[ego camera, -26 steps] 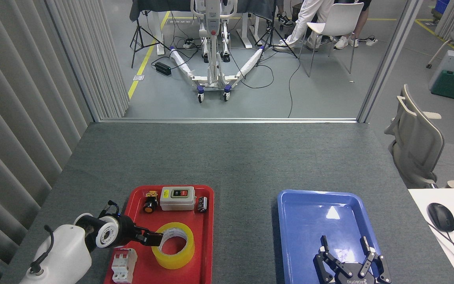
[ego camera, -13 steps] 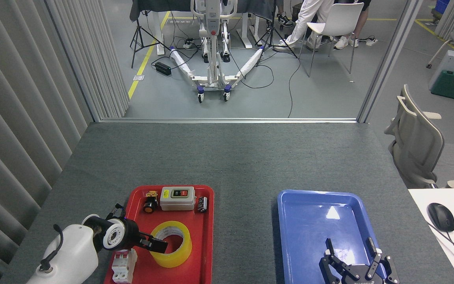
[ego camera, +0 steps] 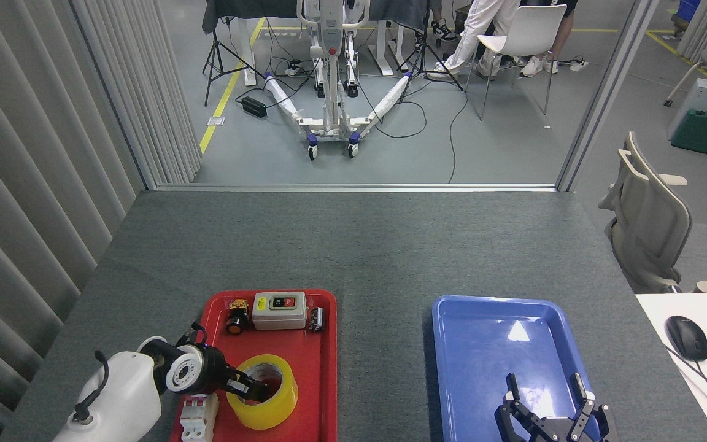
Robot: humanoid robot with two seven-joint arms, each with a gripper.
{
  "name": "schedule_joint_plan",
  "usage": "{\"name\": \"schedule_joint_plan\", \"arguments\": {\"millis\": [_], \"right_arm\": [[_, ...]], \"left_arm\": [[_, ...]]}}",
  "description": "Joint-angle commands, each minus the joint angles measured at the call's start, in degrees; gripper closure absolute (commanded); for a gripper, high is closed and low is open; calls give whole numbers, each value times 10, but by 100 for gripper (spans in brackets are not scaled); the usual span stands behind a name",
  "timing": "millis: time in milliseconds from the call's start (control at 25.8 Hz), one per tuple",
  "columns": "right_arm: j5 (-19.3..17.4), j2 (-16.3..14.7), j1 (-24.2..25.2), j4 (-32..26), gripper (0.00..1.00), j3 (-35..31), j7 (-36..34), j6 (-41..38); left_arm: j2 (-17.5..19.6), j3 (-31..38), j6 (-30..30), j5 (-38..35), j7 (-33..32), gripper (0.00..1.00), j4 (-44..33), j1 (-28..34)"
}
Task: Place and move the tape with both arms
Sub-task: 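Close the left gripper on the yellow tape roll and lift it, then carry the tape toward the blue tray and the right gripper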
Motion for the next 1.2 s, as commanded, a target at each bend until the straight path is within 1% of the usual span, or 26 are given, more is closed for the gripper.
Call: {"name": "schedule_joint_plan", "arguments": {"millis": [0,116,233,388,465,504,543,620,659,775,814,853,891,930,1008,1163], "right_arm": [[0,10,21,-4,0,2,-4,-1],[-1,11,23,-4,0,-2,-4,1],[-1,11,23,-4,0,-5,-3,5],[0,10,16,1,0,-6,-4,5],[-1,11,15,1,0,-6,-4,5],[0,11,14,0,0,-6,-3,5],[0,11,14,1,0,-6,-4,5],[-1,9,12,4,0,-6,-5,1],[-1,9,10,7,0,-5,-5,-1],[-1,9,-2,12,0,-3,-7,-9],[-1,8,-3,12,0,-2,-12,-18],[-1,6,-3,12,0,1,-16,-32],[-1,2,-4,12,0,3,-21,-50],[-1,0,-3,12,0,3,-28,-85],[-1,-16,-2,13,0,3,-39,-160],[-1,-57,-6,22,0,5,-86,-314]], "left_arm": [[-4,4,-25,1,8,100,-4,-1],[-5,9,-48,3,14,100,-9,-4],[-7,33,-77,3,25,100,-26,-9],[-5,41,-84,3,32,100,-28,-23],[-2,46,-101,3,35,100,-48,-23],[0,58,-123,3,37,100,-64,-23],[-1,72,-157,3,46,100,-80,-23],[-12,92,-255,4,80,100,-92,-23],[-27,96,-285,4,109,100,-90,-23],[-73,105,-285,5,237,100,-57,-25],[-96,104,-285,6,279,100,-38,-25],[-120,103,-285,5,315,100,-19,-25],[-138,102,-285,3,338,100,-1,-24],[-159,100,-285,2,352,100,16,-23],[-187,96,-285,1,351,100,25,-22],[-214,69,-285,7,358,100,26,-21]]}}
